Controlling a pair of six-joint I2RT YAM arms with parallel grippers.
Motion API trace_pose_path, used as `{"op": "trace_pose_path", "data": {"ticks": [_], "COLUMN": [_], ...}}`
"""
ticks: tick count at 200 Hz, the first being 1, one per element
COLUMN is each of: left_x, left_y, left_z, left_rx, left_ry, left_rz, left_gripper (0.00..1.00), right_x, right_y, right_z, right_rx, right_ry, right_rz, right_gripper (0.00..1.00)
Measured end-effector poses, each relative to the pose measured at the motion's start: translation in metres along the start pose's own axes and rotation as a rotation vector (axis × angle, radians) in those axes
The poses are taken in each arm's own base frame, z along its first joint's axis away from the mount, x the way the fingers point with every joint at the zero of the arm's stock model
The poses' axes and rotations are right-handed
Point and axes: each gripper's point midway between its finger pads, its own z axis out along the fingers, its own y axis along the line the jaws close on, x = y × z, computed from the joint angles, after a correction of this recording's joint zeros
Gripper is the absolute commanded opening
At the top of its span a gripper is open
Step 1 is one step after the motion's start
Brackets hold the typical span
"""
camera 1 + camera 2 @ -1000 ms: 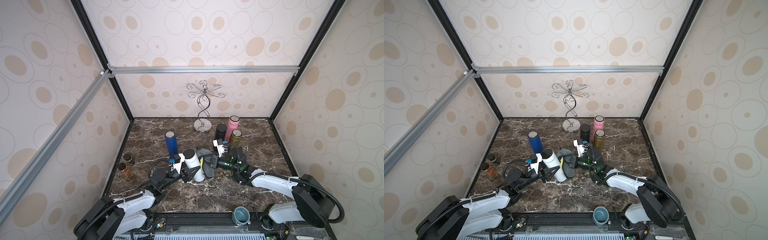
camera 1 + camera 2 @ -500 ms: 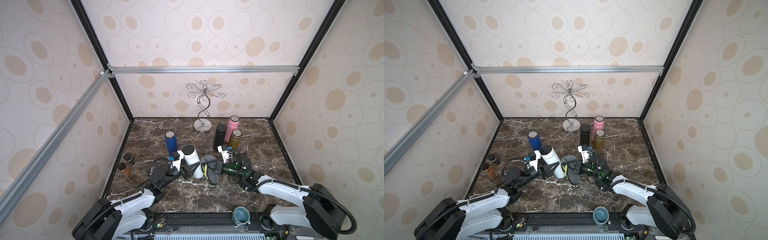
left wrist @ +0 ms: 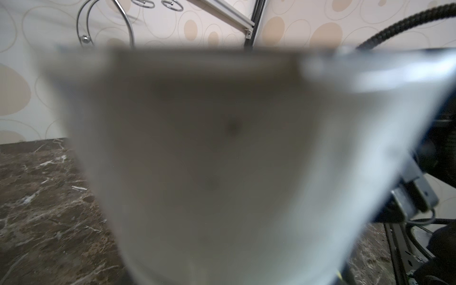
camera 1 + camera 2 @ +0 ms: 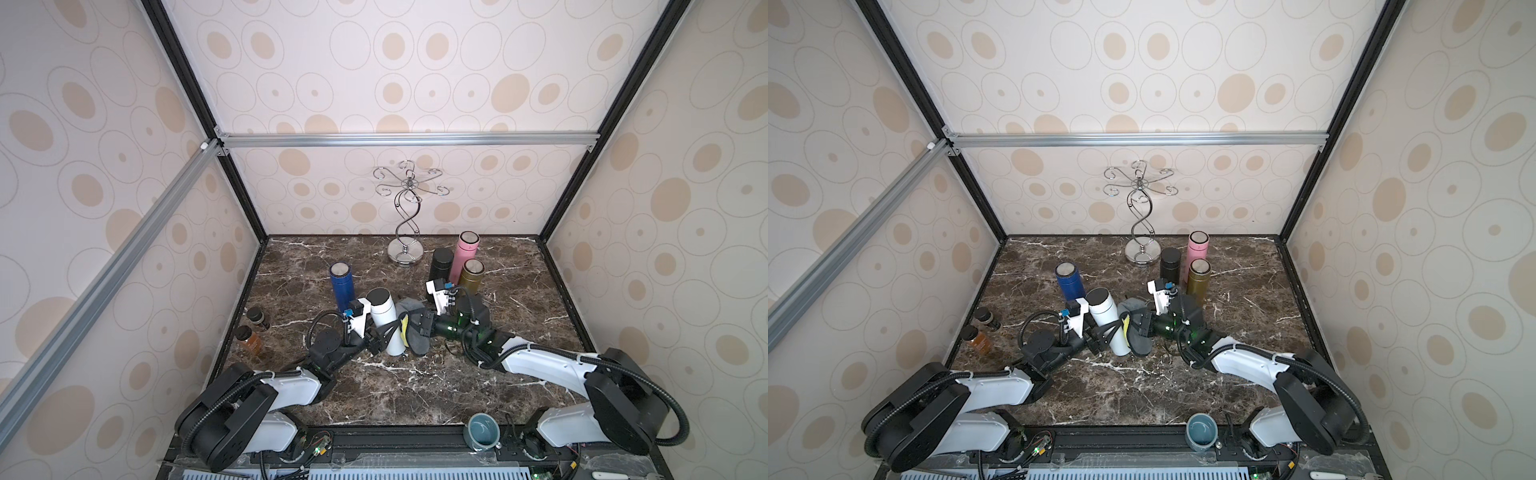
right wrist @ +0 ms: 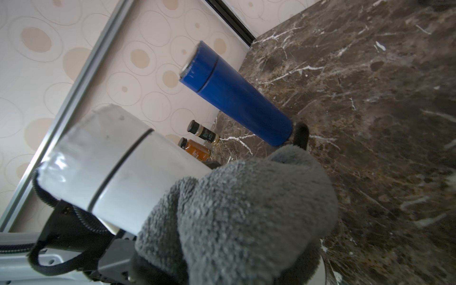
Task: Wipe the surface of the thermos
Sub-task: Wipe the dirt from the surface of the thermos.
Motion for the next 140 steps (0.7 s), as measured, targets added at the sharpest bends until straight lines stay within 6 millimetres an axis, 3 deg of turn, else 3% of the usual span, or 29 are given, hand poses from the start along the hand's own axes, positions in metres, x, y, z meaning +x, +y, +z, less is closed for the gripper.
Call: {"op": "trace_pose_path", "data": {"ticks": [26,74,113,140], "left_x": [0.010,0.006,0.001,-0.001], "left_y": [0.003,0.005,0.012,0.014], "left_z": [0.002,0.010,0.022,0.025], "left_rx": [-0.007,-0.006,-0.030,-0.047], "left_ry": [0.024,0.003,-0.012,-0.020], "left_rz": [-0.012,-0.006,-0.011,-0.020], "left_gripper": [0.00,0.00,0.00,0.00], "right_x": [0.019,0.040,0.036,0.046], "right_y": [-0.021,-0.041,-0.012,0.014], "right_z": [0.000,-0.011,-0.030,-0.025], "right_rx": [0.029,0.100,0.082,0.063], "right_ry": [0.022,0.064,0.057,0.102], "right_rz": [0.046,0.078,0.006,-0.065], "right_gripper": [0.00,0.00,0.00,0.00]}}
